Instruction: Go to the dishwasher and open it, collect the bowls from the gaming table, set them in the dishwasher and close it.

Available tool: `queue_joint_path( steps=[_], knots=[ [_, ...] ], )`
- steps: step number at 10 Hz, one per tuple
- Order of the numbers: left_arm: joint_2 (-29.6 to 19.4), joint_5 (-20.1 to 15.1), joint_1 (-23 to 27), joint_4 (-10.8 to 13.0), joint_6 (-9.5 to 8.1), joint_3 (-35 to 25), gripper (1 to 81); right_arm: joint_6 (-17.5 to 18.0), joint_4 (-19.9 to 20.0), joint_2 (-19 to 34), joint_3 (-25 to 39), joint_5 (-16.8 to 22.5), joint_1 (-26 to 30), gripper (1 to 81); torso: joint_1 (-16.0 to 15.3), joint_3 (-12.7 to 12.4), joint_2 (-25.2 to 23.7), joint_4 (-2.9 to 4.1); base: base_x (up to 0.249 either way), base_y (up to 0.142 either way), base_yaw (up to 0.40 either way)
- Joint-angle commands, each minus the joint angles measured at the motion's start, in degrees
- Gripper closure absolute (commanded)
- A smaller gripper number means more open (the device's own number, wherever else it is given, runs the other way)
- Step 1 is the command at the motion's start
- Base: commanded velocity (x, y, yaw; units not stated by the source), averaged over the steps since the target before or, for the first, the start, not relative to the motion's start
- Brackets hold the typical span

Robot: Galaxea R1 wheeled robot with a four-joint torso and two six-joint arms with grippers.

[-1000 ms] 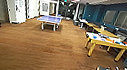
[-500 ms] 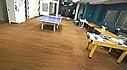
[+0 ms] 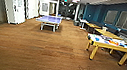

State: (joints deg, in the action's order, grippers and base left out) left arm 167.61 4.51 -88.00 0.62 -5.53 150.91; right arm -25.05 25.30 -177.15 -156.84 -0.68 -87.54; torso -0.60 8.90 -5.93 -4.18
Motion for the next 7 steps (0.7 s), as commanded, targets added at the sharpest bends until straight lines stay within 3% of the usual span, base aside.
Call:
queue_joint_path(
  steps=[1,7],
  knots=[
    [-0.3,-2.9,2.4,0.0,0.52,0.0,1.0,-0.2,-0.2,-0.2,0.4,3.8,2.8,1.0,0.0,0.0,0.0,0.00,0.189,0.000,0.000],
    [-0.3,-3.0,2.4,0.1,0.61,0.0,1.0,-0.2,-0.2,-0.1,0.4,3.8,2.9,1.0,0.0,0.0,0.0,0.00,0.189,0.000,0.000]
  ],
)
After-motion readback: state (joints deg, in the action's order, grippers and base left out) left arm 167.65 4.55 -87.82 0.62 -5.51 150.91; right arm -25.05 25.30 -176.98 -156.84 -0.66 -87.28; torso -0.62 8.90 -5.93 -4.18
